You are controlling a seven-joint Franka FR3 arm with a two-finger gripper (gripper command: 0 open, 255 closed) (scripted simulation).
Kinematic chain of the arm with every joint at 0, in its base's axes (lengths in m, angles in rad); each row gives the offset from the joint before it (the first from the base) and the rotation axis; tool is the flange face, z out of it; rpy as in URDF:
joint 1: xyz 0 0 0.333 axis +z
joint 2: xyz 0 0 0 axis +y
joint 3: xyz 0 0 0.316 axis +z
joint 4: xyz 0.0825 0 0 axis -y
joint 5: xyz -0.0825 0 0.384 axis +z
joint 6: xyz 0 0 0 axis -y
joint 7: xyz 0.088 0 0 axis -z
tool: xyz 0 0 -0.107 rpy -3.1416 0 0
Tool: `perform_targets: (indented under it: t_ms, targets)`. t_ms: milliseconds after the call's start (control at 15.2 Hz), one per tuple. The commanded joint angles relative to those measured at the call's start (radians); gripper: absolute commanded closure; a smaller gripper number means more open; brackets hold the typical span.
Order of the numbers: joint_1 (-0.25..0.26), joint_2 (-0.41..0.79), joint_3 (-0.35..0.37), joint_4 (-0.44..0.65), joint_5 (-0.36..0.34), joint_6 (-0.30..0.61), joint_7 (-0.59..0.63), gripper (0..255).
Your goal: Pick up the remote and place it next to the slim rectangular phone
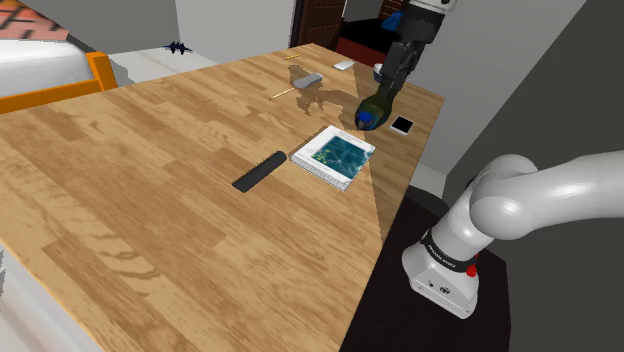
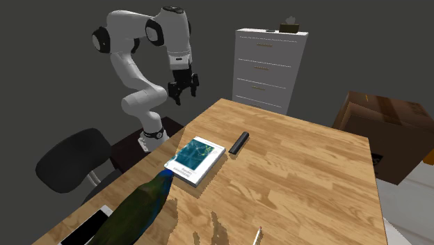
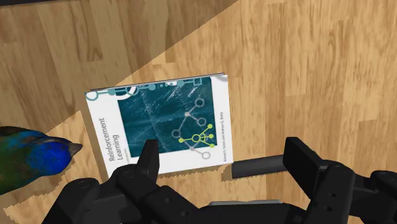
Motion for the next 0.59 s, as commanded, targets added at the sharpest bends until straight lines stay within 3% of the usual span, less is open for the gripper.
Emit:
perform_targets:
  t_ms: [0,528]
  targets:
    - [0.0,0.0,0.0,0.0,0.0,0.0,0.0,0]
    - [-0.059,0.102,0.196,-0.086,0.176,0.18,0.471,0]
